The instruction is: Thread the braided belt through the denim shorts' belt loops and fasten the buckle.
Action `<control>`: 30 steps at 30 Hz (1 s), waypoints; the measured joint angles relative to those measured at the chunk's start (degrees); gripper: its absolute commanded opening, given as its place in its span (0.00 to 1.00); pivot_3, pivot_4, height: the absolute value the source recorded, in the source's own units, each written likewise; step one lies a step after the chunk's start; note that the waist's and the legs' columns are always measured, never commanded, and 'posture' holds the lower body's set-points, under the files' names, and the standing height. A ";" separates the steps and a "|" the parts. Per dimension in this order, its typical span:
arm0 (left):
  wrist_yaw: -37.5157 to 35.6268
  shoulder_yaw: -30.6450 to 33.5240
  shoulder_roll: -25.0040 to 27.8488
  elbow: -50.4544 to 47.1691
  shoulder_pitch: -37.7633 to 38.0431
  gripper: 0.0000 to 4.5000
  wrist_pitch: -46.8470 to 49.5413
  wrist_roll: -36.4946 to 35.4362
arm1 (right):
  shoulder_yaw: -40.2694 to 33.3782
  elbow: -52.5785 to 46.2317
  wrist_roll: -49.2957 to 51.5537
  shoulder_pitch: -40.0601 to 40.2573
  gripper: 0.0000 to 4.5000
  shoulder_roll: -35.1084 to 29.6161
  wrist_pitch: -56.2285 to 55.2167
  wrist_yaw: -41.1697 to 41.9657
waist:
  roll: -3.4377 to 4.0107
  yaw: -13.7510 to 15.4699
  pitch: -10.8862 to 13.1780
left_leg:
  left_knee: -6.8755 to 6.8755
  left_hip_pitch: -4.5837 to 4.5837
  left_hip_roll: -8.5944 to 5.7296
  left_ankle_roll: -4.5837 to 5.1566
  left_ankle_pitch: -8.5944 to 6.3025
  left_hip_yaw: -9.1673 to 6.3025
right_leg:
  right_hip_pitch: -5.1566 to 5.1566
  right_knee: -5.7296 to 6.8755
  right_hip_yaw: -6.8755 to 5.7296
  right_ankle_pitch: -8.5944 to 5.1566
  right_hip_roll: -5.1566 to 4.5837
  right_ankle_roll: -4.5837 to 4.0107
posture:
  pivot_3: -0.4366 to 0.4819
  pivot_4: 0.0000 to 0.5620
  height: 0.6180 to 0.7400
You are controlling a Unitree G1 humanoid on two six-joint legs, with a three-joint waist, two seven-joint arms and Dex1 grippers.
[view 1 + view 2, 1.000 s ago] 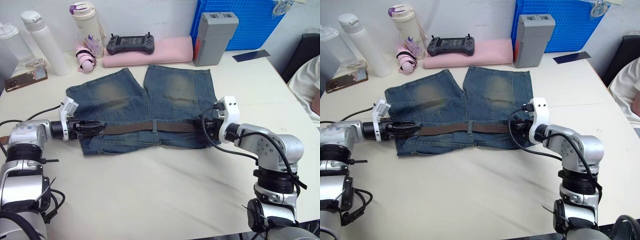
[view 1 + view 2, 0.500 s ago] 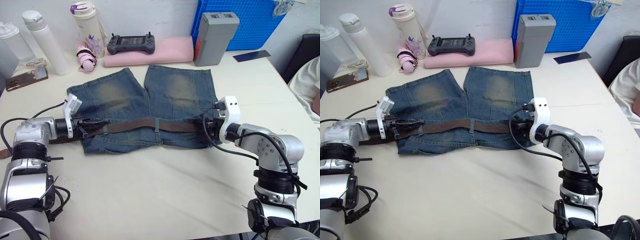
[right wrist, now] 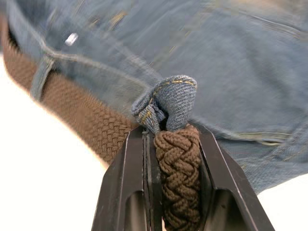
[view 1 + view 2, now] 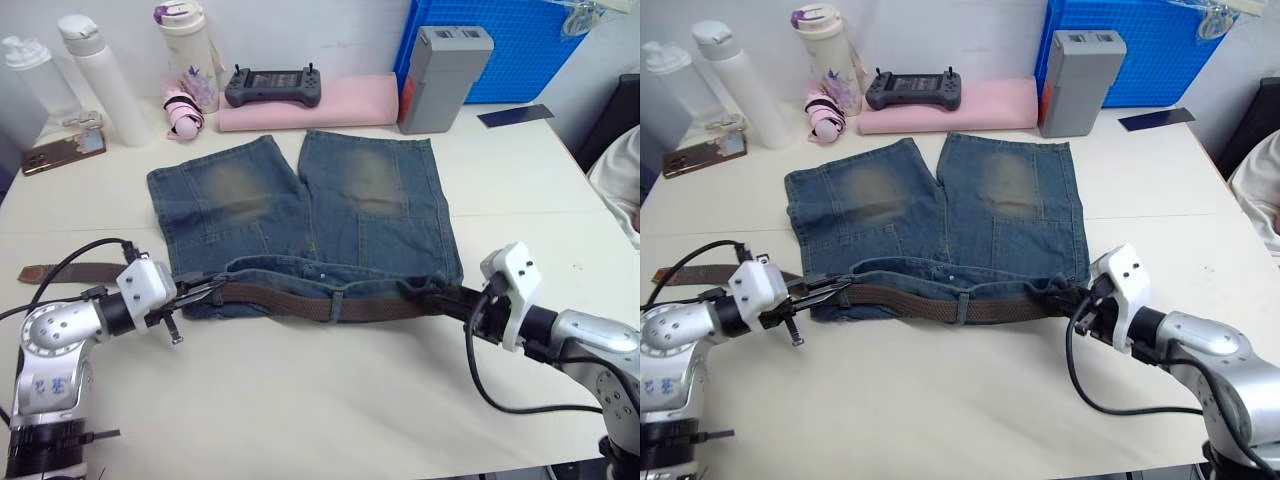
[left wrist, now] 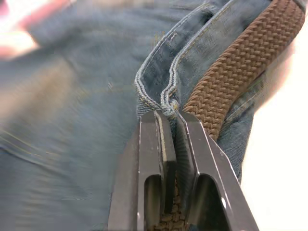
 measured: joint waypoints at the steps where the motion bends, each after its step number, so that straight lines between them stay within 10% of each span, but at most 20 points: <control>1: 0.81 0.91 -0.87 -1.53 1.73 0.00 -4.69 1.43 | 0.92 -1.06 -0.89 1.75 0.10 -1.30 -1.65 1.34 | -0.05 0.38 0.00 | -0.03 -0.06 -0.01 -0.01 0.00 0.01 | 0.05 -0.32 0.00 0.00 -0.01 0.00 | 0.48 0.27 1.00; 6: 3.30 5.22 -1.01 -2.07 10.05 0.00 -34.25 8.22 | 5.20 -3.87 -5.74 11.74 0.10 -8.50 -12.84 7.93 | -0.09 1.92 -0.02 | 0.22 0.50 -0.02 -0.02 0.03 0.39 | 1.07 -1.54 0.30 0.09 -0.09 0.16 | 0.48 0.27 1.00; 8: 3.03 5.42 -1.02 0.80 12.63 0.00 -42.28 9.41 | 6.69 -4.09 -7.23 14.22 0.32 -10.80 -15.80 10.87 | -0.12 2.16 -0.03 | 0.22 0.97 0.00 0.00 0.03 0.56 | 1.42 -1.55 0.52 0.15 -0.10 0.20 | 0.48 0.27 1.00; 14: 0.04 1.79 5.43 6.07 18.55 0.52 -51.97 7.73 | 6.24 -2.29 -10.00 19.57 0.88 -17.82 -22.92 17.69 | -0.16 3.00 -0.05 | -0.06 1.03 0.09 0.04 -0.01 0.59 | 1.23 -1.53 0.42 0.13 0.01 0.15 | 0.48 0.27 1.00; 19: -4.43 -0.77 14.41 3.84 21.17 0.99 -42.18 1.17 | -0.88 -1.98 -0.70 17.63 1.00 -20.60 -19.03 22.63 | -0.15 2.88 -0.04 | -0.02 1.07 0.13 0.04 -0.01 0.78 | 1.23 -1.55 0.58 0.13 -0.01 0.16 | 0.48 0.27 1.00; 26: -10.02 -1.70 25.92 -3.93 19.59 0.99 -13.17 -13.72 | -5.48 0.84 16.40 2.55 1.00 -22.44 -10.91 21.07 | -0.16 2.92 -0.02 | -0.01 1.05 0.22 0.04 -0.01 0.72 | 1.20 -1.52 0.60 0.12 -0.02 0.15 | 0.48 0.27 1.00; 30: -7.39 -5.46 26.34 -0.83 -1.94 0.99 9.70 -24.79 | 8.41 5.27 11.91 -11.51 1.00 -17.95 -6.71 8.39 | -0.14 3.13 -0.01 | -0.01 0.92 0.04 0.02 -0.01 0.67 | 1.04 -1.42 0.56 0.12 -0.03 0.13 | 0.48 0.27 1.00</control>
